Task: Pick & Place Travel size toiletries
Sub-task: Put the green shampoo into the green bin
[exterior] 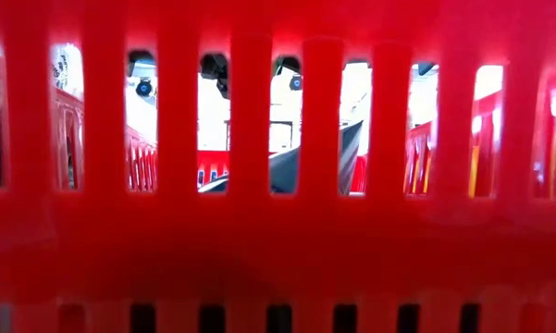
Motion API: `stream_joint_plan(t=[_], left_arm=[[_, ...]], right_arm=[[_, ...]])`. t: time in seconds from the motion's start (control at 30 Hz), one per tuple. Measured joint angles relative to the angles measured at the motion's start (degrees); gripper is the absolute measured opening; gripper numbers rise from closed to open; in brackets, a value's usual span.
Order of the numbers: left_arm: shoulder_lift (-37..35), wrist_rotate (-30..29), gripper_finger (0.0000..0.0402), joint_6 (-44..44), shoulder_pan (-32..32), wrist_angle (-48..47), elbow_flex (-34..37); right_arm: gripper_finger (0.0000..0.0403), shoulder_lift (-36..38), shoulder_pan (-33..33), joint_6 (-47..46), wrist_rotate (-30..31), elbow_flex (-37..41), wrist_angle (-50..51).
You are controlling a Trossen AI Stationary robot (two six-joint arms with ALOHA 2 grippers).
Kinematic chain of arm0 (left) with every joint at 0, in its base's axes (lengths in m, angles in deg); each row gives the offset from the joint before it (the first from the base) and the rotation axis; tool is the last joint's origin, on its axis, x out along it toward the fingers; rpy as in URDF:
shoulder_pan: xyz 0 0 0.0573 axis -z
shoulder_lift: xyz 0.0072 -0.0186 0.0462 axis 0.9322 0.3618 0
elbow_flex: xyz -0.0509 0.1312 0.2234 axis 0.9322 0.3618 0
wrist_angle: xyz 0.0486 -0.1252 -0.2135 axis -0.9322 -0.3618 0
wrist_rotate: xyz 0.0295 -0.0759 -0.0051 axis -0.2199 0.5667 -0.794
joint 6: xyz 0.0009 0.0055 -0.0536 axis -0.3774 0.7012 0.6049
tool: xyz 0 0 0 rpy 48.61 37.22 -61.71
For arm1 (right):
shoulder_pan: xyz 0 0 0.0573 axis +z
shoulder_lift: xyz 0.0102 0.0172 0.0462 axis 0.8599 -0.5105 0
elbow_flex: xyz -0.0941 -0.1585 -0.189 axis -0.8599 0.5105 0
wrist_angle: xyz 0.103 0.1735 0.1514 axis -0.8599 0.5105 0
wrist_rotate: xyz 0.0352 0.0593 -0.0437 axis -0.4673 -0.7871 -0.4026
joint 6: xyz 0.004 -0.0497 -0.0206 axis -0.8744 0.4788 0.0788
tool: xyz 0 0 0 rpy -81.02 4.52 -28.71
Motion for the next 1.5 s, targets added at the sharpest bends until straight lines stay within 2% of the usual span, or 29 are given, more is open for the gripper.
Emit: stream_joint_plan(t=[0.27,1.23,1.33,1.5], left_arm=[[0.0,-0.03,0.0184,0.02,0.0,-0.04,0.0],[0.0,-0.11,0.0185,-0.51,0.0,-0.44,0.0],[-0.03,-0.16,0.02,-1.11,0.0,-0.45,0.0],[-0.04,-1.32,0.0252,-1.16,0.0,-0.12,0.0]], right_arm=[[0.0175,0.0,0.0,0.02,0.02,0.0,0.02],[0.0174,0.0,0.02,-0.37,-0.17,0.0,0.07],[0.0174,0.0,0.02,-0.7,-0.28,0.0,0.07],[0.0174,0.04,0.04,-0.72,-0.48,0.0,0.16]])
